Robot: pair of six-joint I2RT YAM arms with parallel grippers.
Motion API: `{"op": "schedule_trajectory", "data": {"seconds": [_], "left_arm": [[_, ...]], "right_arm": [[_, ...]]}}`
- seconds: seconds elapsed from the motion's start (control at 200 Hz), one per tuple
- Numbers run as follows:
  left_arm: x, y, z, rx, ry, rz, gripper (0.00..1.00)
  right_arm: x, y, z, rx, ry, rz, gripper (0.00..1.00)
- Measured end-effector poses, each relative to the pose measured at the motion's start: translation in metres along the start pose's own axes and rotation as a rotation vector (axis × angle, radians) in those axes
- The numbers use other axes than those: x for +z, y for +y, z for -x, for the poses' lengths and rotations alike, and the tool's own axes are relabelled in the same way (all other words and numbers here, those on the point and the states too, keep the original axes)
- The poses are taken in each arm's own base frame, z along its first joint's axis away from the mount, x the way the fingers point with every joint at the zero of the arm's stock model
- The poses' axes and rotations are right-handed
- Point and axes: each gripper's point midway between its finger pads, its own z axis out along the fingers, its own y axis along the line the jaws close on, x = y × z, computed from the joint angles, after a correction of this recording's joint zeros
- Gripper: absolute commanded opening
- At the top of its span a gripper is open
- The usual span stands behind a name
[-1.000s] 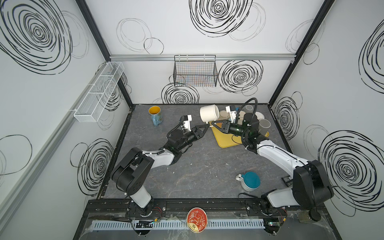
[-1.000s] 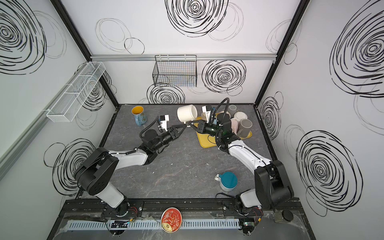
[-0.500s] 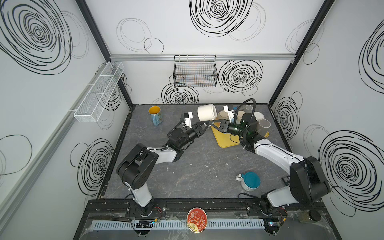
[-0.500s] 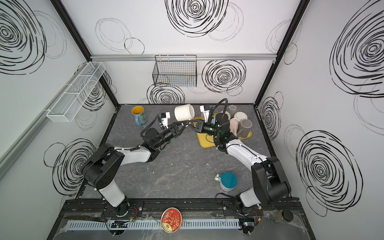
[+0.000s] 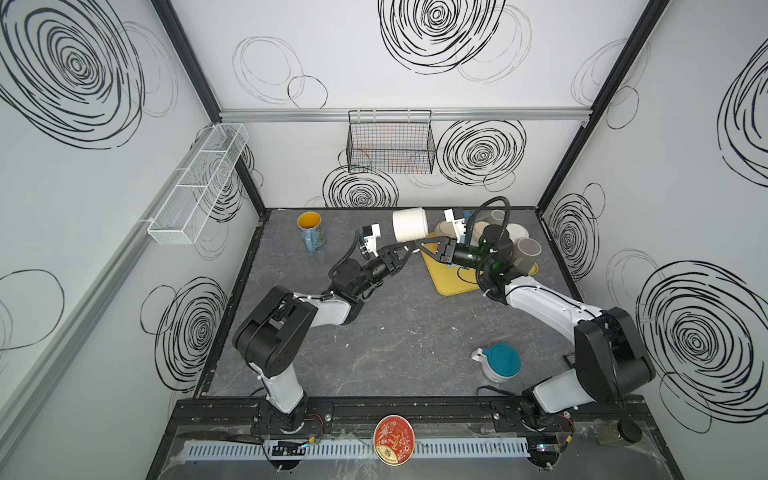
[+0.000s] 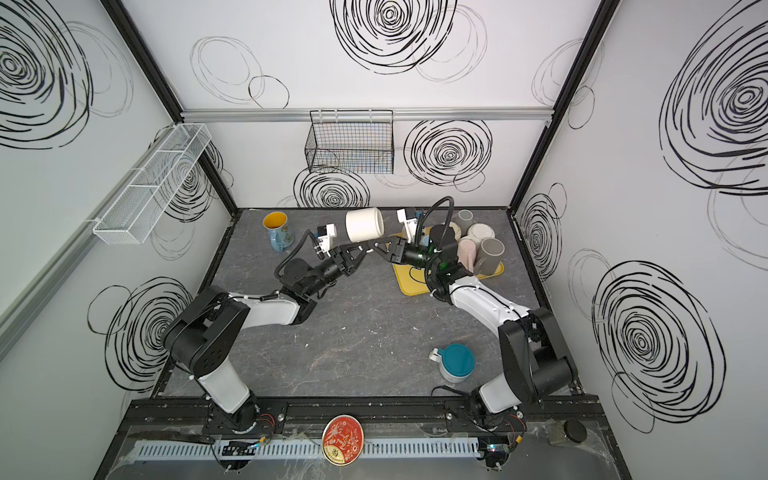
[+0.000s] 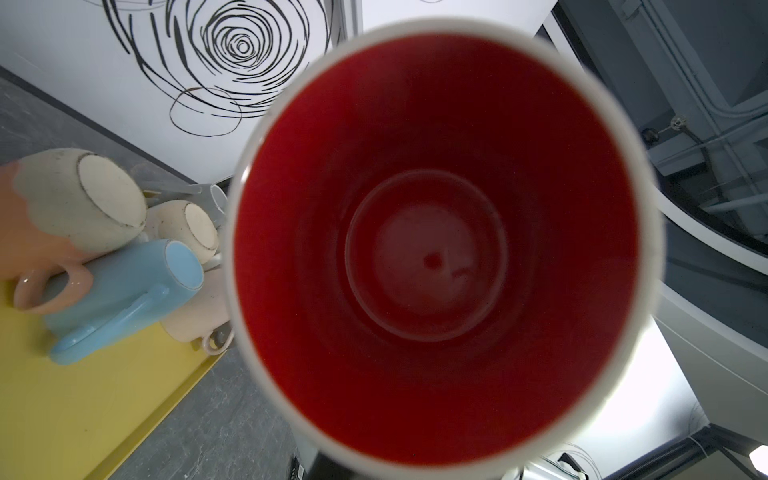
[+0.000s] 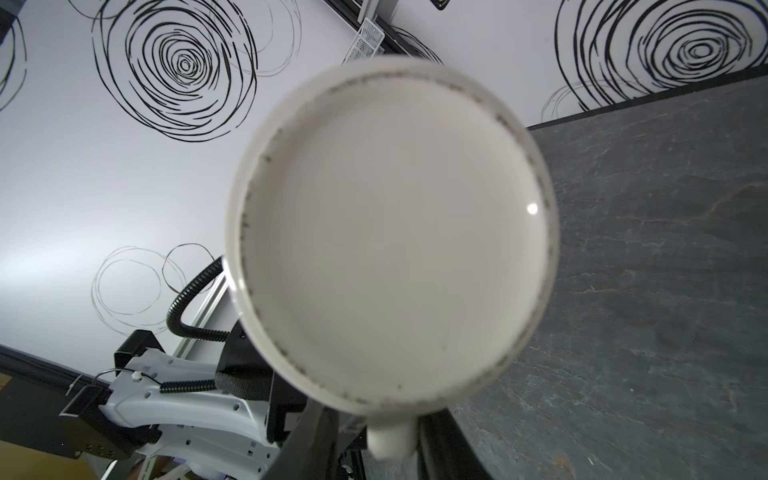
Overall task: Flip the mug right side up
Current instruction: 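Carry the white mug away with the left gripper while the right releases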
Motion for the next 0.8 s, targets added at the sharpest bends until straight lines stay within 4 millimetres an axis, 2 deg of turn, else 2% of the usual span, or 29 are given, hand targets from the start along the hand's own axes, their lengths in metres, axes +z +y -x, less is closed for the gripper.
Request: {"op": "schedule_trajectory", "data": {"seconds": [0.145, 0.245, 0.435, 0.54, 0.675, 0.801], "left_arm": [[-0.010, 0.014, 0.006, -0.009, -0.012, 0.073, 0.00], [-0.018, 0.031, 0.011, -0.002, -0.015, 0.170, 0.00], [-0.040, 0.088, 0.020, 0.108, 0.019, 0.562, 0.00], [-0.055, 0.110, 0.029, 0.195, 0.049, 0.762, 0.00], [-0.074, 0.124, 0.044, 0.289, 0.086, 0.945, 0.00], [-0.080, 0.136, 0.066, 0.371, 0.106, 1.080, 0.00]], "right_arm": [[-0.003, -0.016, -0.002, 0.018, 0.004, -0.077, 0.52], [-0.009, -0.024, -0.001, 0.012, -0.003, -0.134, 0.54], [-0.030, -0.037, 0.006, -0.003, -0.036, -0.257, 0.55], [-0.042, -0.050, 0.012, 0.013, -0.061, -0.318, 0.55], [-0.055, -0.068, 0.010, 0.048, -0.071, -0.373, 0.55], [-0.064, -0.082, 0.004, 0.086, -0.065, -0.416, 0.55]]}}
